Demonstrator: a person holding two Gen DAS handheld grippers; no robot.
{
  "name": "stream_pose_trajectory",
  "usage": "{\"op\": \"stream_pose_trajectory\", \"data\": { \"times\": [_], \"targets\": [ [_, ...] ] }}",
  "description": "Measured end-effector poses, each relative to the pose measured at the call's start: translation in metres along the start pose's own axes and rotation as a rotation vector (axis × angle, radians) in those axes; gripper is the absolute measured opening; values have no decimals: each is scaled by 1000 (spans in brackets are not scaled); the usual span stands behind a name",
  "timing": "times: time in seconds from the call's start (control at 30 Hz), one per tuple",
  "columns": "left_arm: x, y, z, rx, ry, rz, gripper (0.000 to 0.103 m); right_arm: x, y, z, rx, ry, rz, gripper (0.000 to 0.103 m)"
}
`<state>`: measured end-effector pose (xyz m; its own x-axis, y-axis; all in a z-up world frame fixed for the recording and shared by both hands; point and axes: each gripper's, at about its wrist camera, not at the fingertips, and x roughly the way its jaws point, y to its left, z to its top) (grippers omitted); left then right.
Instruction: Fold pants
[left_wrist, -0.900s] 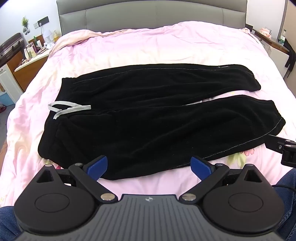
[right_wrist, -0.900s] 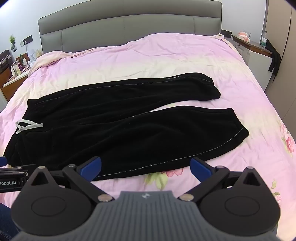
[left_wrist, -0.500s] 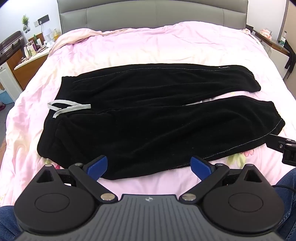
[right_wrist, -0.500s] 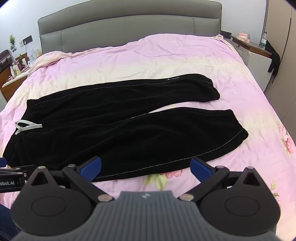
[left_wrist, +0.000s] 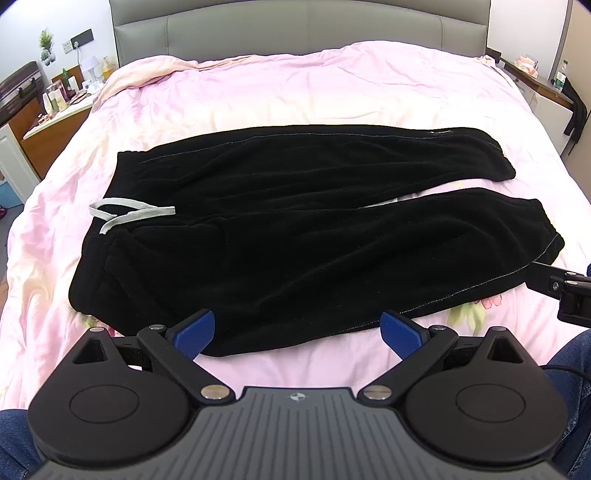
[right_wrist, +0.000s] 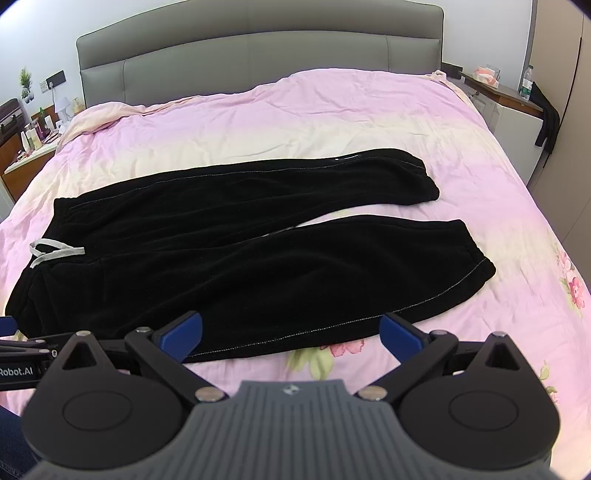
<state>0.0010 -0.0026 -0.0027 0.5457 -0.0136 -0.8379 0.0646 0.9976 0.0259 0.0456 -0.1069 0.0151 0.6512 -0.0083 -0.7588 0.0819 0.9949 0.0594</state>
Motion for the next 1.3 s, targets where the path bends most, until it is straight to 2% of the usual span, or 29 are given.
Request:
{"op": "stream_pose_trajectory", "data": {
  "times": [1.3],
  "targets": [
    [3, 2, -6, -4, 8, -11, 103, 2, 1, -3, -3, 2, -4, 98]
  ]
}}
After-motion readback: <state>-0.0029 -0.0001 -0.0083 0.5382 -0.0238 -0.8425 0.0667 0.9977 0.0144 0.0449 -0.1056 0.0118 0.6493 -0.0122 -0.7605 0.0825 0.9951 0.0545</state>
